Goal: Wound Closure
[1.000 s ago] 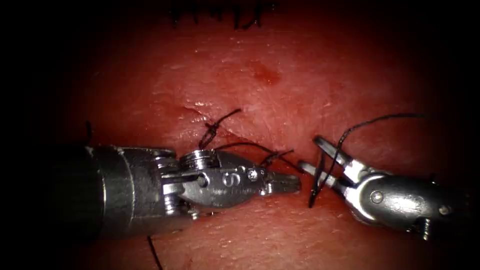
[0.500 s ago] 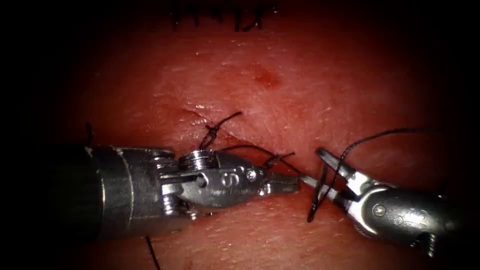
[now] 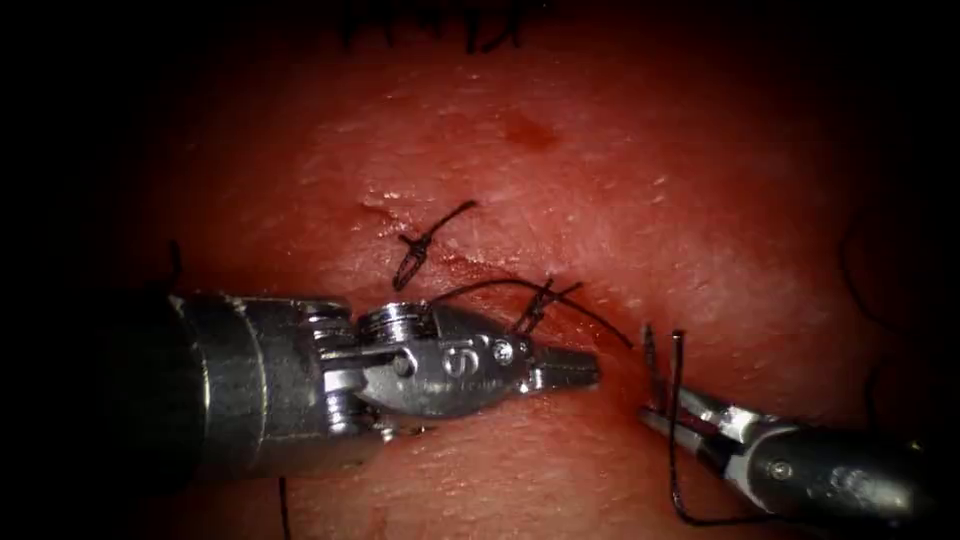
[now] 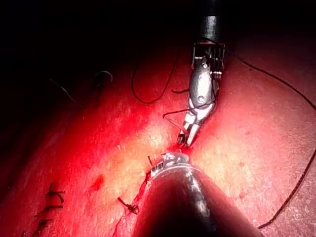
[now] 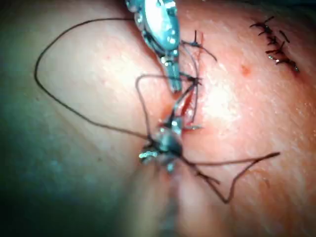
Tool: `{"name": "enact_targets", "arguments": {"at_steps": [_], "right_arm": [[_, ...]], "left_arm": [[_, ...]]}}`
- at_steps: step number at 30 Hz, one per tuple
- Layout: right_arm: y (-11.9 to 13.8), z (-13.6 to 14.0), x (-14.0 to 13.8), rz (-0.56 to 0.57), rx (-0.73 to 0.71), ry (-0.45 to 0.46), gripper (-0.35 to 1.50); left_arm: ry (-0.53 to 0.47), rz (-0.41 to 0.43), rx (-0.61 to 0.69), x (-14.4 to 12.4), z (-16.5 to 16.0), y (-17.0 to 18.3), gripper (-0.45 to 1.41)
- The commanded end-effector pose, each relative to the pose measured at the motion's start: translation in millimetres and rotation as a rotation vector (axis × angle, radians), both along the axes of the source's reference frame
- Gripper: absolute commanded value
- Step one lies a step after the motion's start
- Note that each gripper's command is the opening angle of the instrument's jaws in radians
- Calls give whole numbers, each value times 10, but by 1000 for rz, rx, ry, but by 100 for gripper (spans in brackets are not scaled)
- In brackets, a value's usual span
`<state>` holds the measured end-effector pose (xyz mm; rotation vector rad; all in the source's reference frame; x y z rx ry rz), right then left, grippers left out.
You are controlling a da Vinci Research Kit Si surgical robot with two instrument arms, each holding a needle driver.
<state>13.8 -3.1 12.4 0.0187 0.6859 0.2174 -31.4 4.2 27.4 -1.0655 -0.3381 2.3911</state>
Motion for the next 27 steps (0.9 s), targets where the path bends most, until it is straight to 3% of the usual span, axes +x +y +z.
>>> {"name": "enact_targets", "arguments": {"at_steps": [1, 5, 7, 9, 11, 12, 21, 27], "right_arm": [[1, 7, 8, 3, -17, 19, -35], [14, 14, 7, 41, -74, 126, -35], [22, 18, 6, 49, -73, 130, 48], [26, 20, 4, 88, -64, 135, 98], [31, 17, 5, 190, -81, 157, 133], [34, 14, 4, 214, -84, 163, 140], [37, -25, 4, 445, -52, 203, 148], [30, -39, 5, 570, -33, 197, 135]], "left_arm": [[0, 0, 0, -6, 4, -1, -45], [-1, 3, -4, -6, 4, 0, -45], [-3, 5, -2, -6, 4, 0, -45], [-3, 5, -2, -6, 3, -1, -45], [-3, 5, -2, -6, 3, -1, -45], [-3, 5, -2, -6, 3, -1, -45], [-3, 5, -2, -5, 3, -1, -45], [-3, 9, -6, -6, 2, 0, -45]]}}
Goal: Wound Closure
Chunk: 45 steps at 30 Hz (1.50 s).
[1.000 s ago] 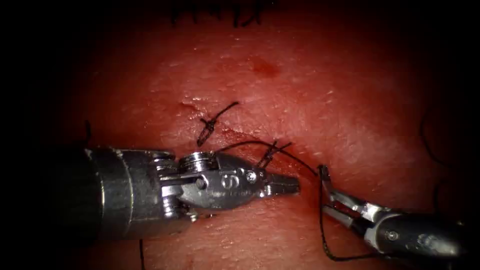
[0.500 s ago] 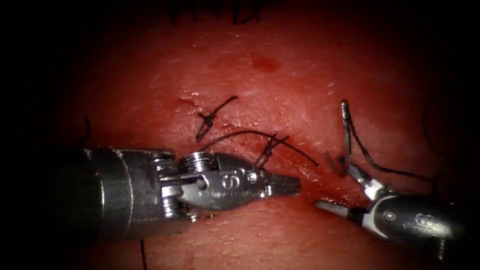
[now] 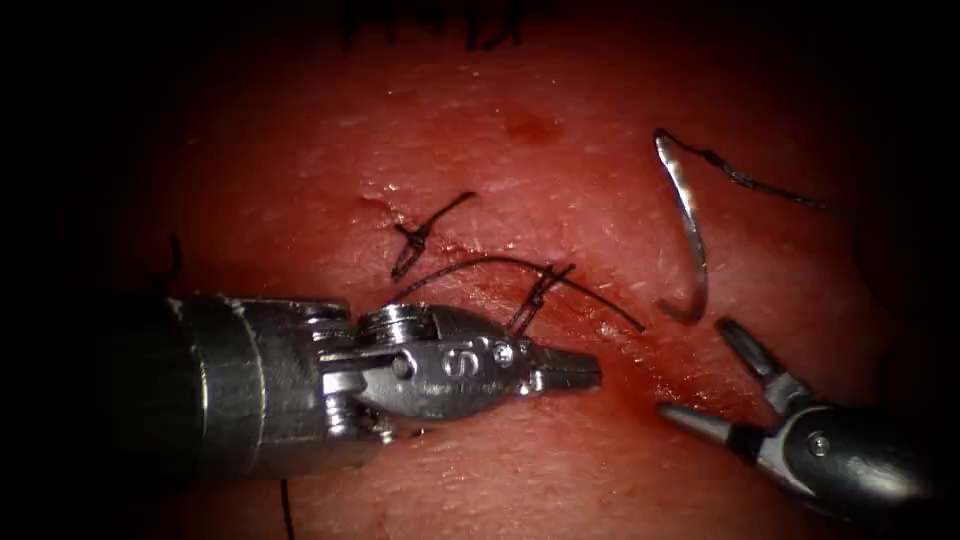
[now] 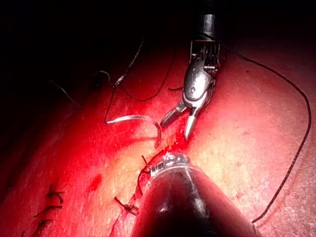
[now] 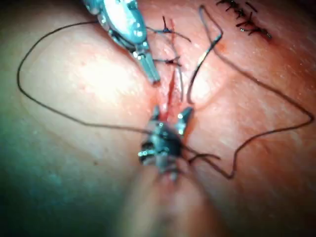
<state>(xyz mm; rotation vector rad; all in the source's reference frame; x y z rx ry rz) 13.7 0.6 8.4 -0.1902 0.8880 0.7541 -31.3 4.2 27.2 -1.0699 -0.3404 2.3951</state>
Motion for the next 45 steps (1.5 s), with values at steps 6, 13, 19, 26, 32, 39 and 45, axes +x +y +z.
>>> {"name": "enact_targets", "arguments": {"at_steps": [6, 13, 19, 26, 32, 39, 45], "right_arm": [[8, -28, 9, 163, -2, -65, 125], [37, -59, 18, 226, 13, -88, 122], [51, -52, 7, 218, 27, -91, 122], [46, -61, -7, 209, 31, -87, 118], [43, -63, -10, 202, 34, -84, 116], [41, -62, -8, 199, 31, -76, 115], [37, -60, -10, 198, 27, -75, 113]], "left_arm": [[1, 3, -8, -10, 4, 1, -45], [-1, 5, -7, -11, 3, 0, -45], [-36, -19, -45, -20, 2, 14, -45], [-54, -159, -97, -49, 11, 35, 29], [-28, -209, -80, -54, 23, 35, 39], [-42, -202, -58, -67, 46, 34, 22], [-74, -168, -40, -74, 51, 32, -45]]}}
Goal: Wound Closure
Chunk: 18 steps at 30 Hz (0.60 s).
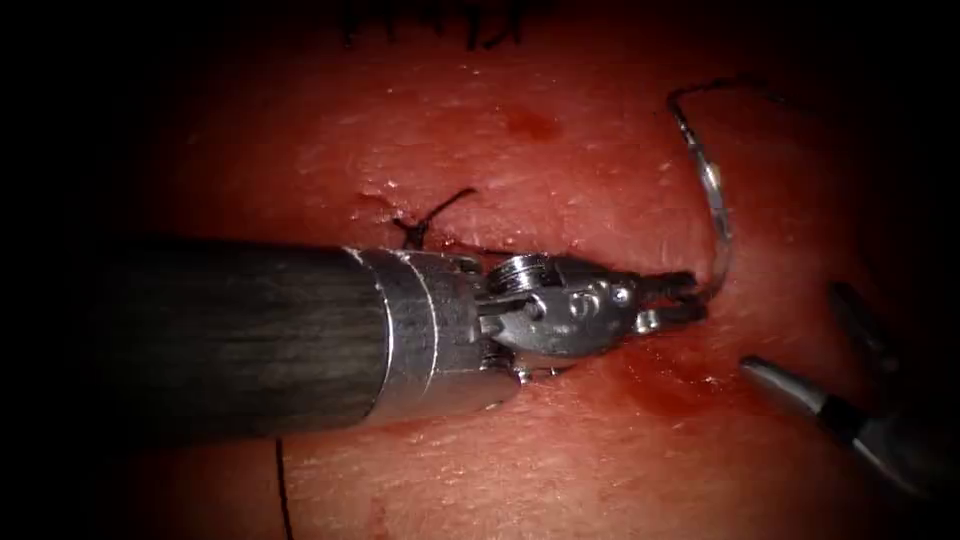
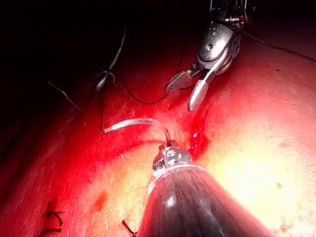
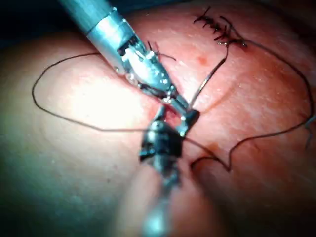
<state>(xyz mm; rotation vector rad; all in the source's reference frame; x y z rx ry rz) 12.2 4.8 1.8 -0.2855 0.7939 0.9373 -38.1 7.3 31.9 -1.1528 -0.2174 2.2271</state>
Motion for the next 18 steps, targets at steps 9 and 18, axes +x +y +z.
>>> {"name": "enact_targets", "arguments": {"at_steps": [9, 18], "right_arm": [[-8, 4, 6, -1, 1, 1, 111], [-13, -3, 7, -7, 4, 8, 111]], "left_arm": [[-74, 16, -101, 0, -32, 14, -45], [-104, -6, -167, 10, -102, 30, -45]]}}
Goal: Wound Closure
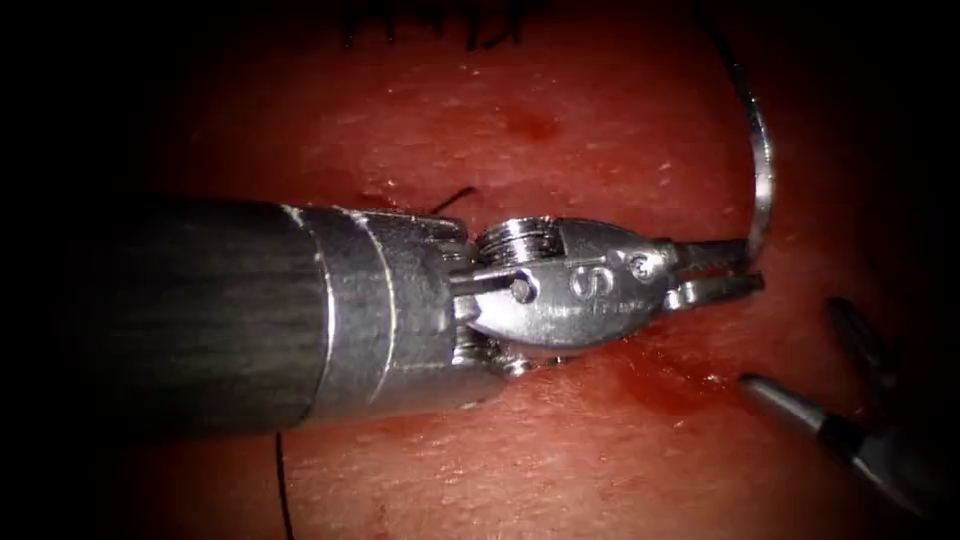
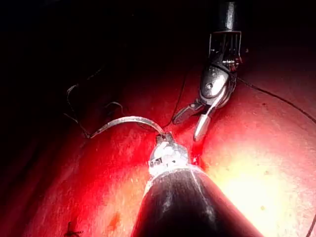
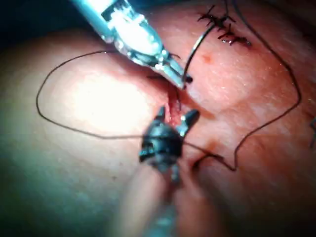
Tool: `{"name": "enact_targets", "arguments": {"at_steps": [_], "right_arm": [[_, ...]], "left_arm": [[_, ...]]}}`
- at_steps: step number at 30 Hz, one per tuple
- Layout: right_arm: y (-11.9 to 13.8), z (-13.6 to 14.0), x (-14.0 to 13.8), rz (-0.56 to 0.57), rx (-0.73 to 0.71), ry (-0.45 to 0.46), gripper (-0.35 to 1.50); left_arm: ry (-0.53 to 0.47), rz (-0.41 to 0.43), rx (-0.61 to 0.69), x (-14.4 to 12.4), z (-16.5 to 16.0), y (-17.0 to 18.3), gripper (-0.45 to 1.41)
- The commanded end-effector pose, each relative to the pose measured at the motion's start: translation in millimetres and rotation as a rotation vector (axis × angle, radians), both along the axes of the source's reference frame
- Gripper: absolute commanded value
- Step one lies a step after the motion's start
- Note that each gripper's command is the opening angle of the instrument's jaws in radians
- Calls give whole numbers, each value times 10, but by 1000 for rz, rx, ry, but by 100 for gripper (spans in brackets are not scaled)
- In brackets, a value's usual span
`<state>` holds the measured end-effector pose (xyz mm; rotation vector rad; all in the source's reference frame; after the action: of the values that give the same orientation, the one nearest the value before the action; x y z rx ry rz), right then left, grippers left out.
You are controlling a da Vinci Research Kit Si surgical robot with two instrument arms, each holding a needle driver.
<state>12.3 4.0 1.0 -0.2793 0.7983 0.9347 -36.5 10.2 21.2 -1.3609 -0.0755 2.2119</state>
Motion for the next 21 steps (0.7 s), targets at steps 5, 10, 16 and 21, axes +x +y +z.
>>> {"name": "enact_targets", "arguments": {"at_steps": [5, 10, 16, 21], "right_arm": [[-5, -4, 5, -2, 10, 25, 111], [-1, -24, 1, 11, 51, 102, 111], [17, -56, 2, 34, 89, 229, 110], [44, -68, 25, 36, 122, 279, 106]], "left_arm": [[95, -9, -94, 14, -7, -5, -45], [214, 2, -205, 22, 11, -8, -45], [326, 16, -319, 30, 23, -15, -45], [406, 32, -388, 29, 20, -21, -45]]}}
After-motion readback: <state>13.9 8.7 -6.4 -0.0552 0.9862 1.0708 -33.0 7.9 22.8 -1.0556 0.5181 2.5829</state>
